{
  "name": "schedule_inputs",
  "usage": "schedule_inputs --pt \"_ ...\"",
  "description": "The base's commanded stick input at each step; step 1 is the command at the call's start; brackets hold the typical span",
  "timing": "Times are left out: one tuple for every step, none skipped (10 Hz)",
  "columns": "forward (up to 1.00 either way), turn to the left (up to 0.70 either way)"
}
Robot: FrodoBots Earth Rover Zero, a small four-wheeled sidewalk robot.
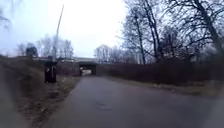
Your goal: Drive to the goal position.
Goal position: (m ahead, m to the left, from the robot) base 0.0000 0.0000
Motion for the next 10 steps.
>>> schedule_inputs --pt "0.45 0.0" --pt "0.45 0.0" --pt "0.45 0.0" --pt "0.45 0.03" --pt "0.45 0.1" --pt "0.45 0.19" --pt "0.45 0.27" --pt "0.45 0.27" --pt "0.45 0.27" --pt "0.45 0.27"
